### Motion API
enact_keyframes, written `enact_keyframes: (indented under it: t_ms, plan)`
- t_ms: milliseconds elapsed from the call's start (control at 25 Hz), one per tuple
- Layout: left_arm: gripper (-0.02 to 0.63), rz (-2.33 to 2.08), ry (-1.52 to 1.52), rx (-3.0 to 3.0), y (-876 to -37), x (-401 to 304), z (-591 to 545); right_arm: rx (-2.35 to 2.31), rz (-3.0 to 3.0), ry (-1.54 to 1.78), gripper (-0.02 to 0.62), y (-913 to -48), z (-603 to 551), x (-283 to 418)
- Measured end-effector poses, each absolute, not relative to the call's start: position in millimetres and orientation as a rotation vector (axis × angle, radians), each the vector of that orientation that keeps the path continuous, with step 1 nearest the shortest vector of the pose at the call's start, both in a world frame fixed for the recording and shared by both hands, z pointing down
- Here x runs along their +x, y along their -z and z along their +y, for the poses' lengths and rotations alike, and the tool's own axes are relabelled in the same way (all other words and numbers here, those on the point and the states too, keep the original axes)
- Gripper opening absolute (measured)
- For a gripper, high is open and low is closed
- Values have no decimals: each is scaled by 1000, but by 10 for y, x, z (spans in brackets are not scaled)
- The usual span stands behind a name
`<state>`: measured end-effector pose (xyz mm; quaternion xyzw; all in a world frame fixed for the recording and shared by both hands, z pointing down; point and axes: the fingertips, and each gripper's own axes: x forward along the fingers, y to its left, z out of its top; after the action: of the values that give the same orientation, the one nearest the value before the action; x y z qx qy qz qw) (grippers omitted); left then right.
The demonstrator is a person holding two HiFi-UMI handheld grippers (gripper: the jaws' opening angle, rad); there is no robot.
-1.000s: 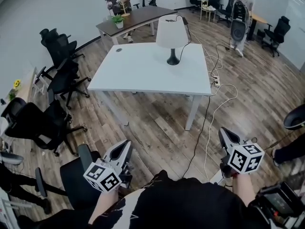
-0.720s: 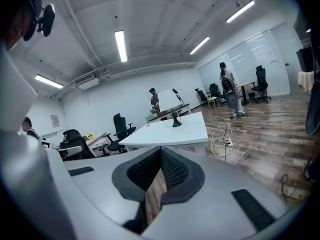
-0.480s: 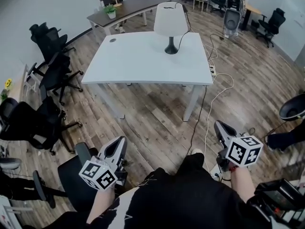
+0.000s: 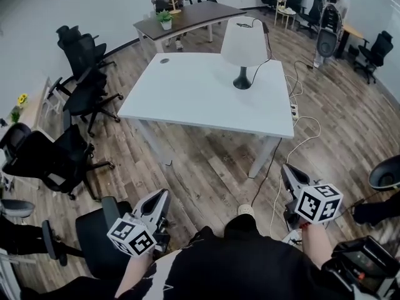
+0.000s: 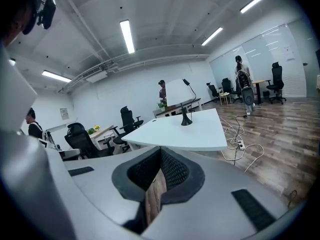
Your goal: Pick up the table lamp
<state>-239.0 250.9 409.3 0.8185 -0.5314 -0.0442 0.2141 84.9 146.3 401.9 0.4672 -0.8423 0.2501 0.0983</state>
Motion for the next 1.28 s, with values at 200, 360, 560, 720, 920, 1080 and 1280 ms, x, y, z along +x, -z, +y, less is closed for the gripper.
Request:
enact_keyframes:
  t_ms: [200, 360, 560, 720, 920, 1080, 1280]
  plan:
    - [14, -1523, 150, 2224, -4051, -2291, 2053, 1319, -2511, -774, 15, -4023, 886, 884]
    - [14, -1523, 181, 2208, -4033, -2076, 1611, 1274, -2523, -763, 15, -4056, 425, 1000]
    - [14, -1499, 175, 2198, -4114, -1712, 1098, 1254, -2525, -798, 15, -4185, -61, 1240]
    - [14, -1504, 191, 2177, -4159, -1440, 701, 1240, -2514, -815, 15, -4246, -415, 1511]
    - [14, -1522, 193, 2174, -4193, -1163, 316, 1197, -2522, -808, 15, -4298, -796, 1683]
    - [14, -1520, 189, 2150, -4253, -1016, 163, 1156, -2525, -797, 15, -4341, -1028, 1747]
    - [12, -1551, 154, 2110, -4312, -910, 66, 1100, -2533, -841, 15, -4441, -1231, 1792]
